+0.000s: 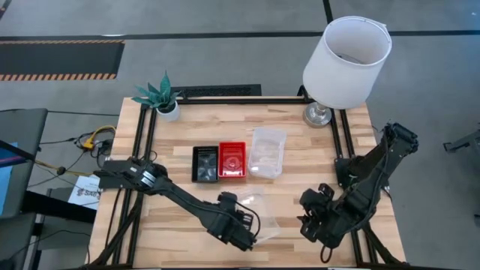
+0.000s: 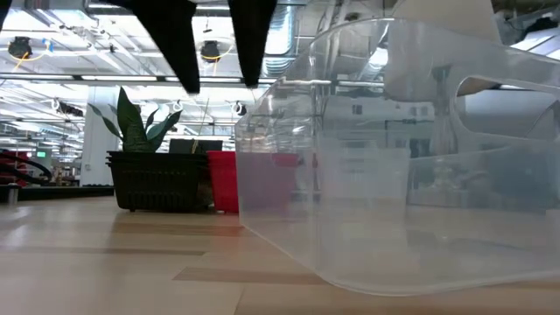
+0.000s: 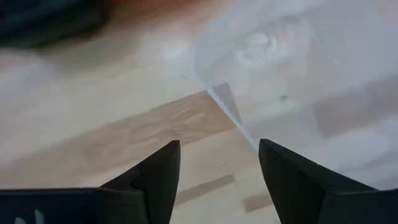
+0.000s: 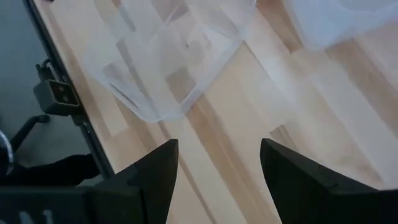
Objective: Stack baskets by color
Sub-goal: Stack the transparent bin on top of the top transparent bin
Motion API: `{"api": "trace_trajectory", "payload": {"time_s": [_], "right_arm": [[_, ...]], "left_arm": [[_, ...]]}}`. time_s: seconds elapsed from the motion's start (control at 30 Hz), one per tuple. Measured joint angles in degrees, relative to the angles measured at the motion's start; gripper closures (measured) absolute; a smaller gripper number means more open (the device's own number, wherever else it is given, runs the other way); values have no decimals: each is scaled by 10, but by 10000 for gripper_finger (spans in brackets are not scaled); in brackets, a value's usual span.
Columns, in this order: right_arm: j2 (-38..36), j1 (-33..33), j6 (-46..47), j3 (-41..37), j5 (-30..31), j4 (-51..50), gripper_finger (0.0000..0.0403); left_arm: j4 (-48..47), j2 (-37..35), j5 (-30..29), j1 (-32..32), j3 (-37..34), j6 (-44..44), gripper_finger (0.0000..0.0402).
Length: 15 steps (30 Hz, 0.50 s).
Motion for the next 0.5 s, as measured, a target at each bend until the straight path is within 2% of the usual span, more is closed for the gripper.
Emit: {"api": "trace_trajectory", "payload": {"time_s": [0.1,0.2,0.33,0.5], "right_arm": [[2,3,0,0,0,-1,154],[2,3,0,0,0,-1,154],[1,2,-3,0,0,-8,154],[1,6,-3,0,0,-8,154]], "left_arm": [[13,5,-17,4,1,-82,195],[22,6,-43,9,0,-100,195],[35,6,-44,15,0,-118,195],[32,9,-17,9,0,-165,195]]}}
